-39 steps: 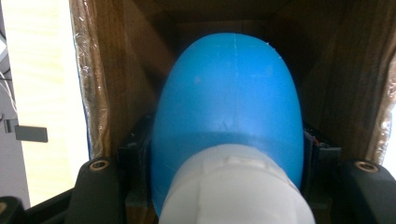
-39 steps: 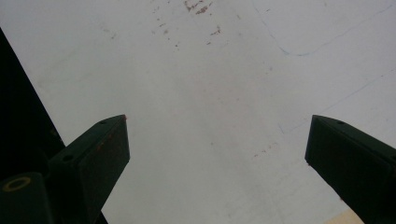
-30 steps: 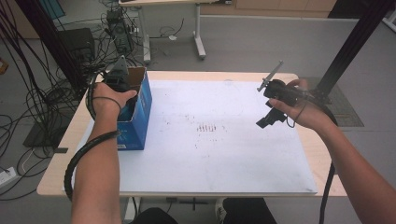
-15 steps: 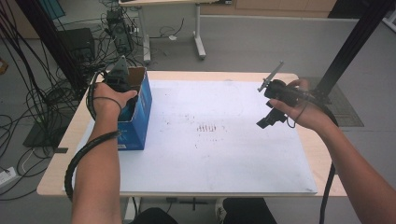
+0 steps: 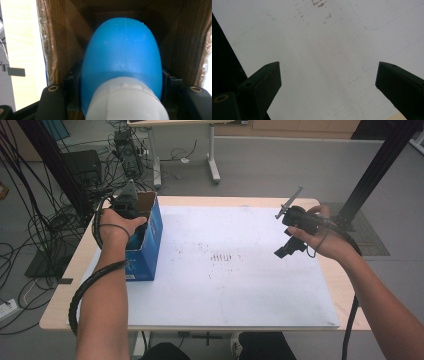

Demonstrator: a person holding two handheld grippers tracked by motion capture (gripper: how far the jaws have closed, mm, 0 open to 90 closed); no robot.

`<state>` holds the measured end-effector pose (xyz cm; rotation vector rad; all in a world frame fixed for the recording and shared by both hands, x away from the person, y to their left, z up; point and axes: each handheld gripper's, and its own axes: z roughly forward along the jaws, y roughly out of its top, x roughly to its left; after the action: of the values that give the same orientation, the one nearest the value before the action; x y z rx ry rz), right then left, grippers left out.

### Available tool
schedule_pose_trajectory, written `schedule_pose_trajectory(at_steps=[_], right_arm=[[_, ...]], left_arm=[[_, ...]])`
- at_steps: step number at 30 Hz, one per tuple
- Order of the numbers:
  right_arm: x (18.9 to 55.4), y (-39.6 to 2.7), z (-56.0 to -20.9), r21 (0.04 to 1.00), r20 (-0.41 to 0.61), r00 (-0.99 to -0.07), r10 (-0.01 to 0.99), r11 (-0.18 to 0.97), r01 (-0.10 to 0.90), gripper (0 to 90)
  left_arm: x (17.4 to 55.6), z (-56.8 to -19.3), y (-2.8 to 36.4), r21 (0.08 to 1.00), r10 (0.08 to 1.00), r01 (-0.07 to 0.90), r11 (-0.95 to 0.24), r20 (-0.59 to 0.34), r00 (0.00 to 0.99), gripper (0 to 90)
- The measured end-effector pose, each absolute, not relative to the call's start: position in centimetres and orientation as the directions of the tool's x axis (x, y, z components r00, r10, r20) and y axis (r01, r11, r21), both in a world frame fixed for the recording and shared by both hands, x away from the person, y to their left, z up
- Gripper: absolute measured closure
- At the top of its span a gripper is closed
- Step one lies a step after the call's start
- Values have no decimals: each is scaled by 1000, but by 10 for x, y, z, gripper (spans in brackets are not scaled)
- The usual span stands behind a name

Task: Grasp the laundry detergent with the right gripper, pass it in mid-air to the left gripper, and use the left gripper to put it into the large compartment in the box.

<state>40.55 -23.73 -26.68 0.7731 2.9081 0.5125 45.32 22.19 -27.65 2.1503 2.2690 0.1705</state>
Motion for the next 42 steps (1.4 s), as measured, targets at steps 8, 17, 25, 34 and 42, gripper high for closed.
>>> schedule_pose_trajectory(at_steps=[8,17,25,34,42], right_arm=[[405,-236,-268,341,3,-871,492,818,463,63],[405,-238,-267,343,1,-869,494,817,464,63],[405,-237,-265,344,-2,-869,494,817,463,63],[405,-237,-264,343,-2,-871,492,819,461,63],[404,-235,-263,344,-5,-873,488,820,457,63]], left_arm=[[453,-276,220,87,996,995,49,70,-55,366],[454,-276,219,83,996,995,47,74,-53,366],[453,-276,220,84,996,995,48,71,-54,366],[453,-276,220,86,996,995,46,71,-53,366],[453,-275,221,92,997,995,49,57,-55,332]])
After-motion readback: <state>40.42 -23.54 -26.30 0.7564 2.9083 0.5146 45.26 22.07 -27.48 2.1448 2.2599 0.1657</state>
